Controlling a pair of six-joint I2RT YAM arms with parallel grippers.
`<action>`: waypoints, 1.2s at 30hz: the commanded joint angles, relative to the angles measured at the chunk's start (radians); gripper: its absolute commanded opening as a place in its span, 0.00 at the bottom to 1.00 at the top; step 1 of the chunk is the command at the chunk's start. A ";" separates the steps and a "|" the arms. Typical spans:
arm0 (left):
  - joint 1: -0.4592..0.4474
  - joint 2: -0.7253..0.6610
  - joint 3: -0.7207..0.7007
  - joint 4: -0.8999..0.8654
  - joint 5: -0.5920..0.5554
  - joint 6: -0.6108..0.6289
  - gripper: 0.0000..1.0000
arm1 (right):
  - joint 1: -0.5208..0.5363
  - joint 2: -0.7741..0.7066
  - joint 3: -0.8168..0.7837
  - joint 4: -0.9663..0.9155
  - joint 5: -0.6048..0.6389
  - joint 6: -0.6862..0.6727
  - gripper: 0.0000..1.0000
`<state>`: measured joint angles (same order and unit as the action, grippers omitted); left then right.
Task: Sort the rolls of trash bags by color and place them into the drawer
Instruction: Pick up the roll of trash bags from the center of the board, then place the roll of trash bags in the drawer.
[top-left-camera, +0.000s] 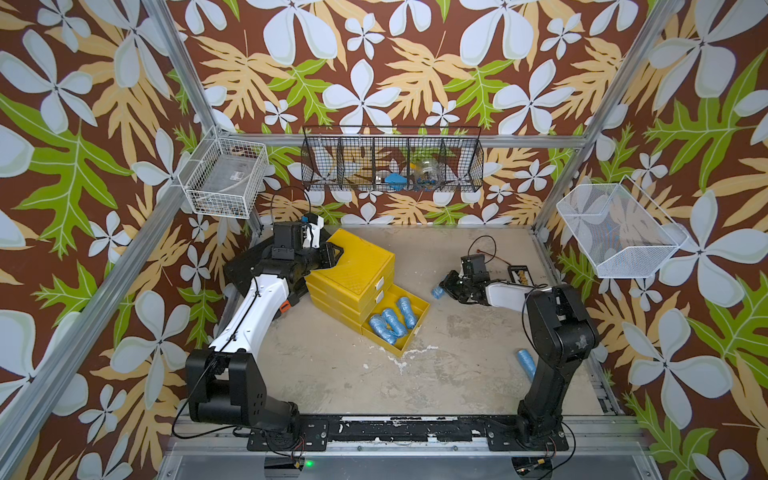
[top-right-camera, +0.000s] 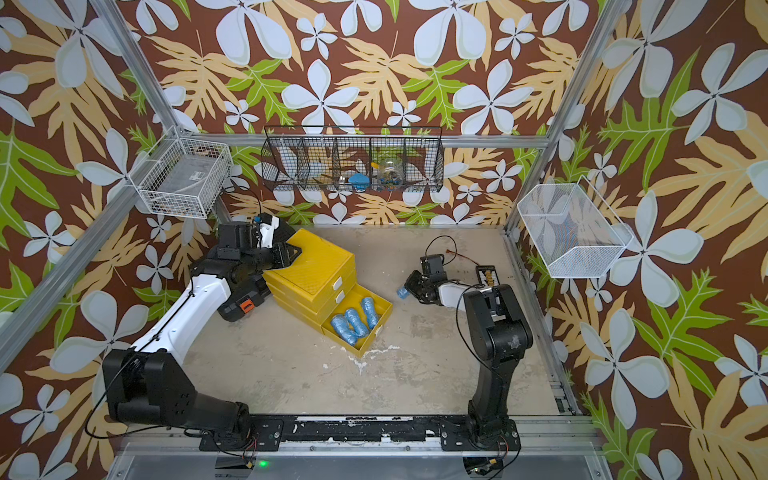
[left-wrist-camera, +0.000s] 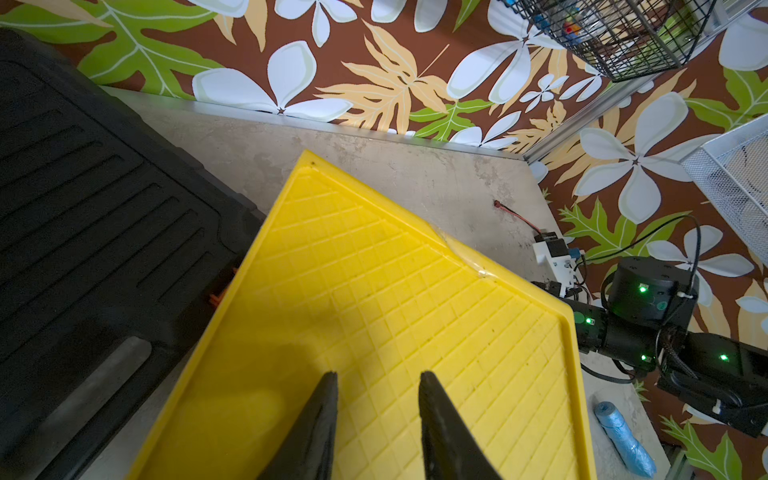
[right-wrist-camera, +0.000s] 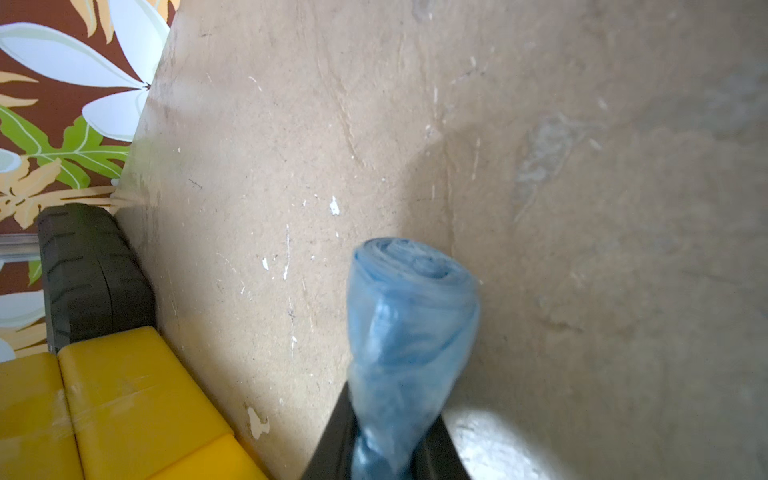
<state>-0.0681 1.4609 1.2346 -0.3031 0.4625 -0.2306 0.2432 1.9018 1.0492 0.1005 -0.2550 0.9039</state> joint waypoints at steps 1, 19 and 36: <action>0.001 0.006 -0.004 -0.072 -0.007 0.002 0.37 | 0.001 -0.029 0.003 -0.029 0.002 -0.109 0.15; 0.002 0.000 0.008 -0.083 -0.015 0.001 0.37 | 0.209 -0.302 -0.022 -0.181 -0.069 -0.554 0.18; 0.001 -0.005 0.012 -0.087 -0.013 0.000 0.37 | 0.407 -0.138 0.079 -0.248 -0.010 -0.579 0.29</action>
<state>-0.0673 1.4551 1.2438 -0.3279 0.4603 -0.2340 0.6422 1.7535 1.1179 -0.1349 -0.2993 0.3363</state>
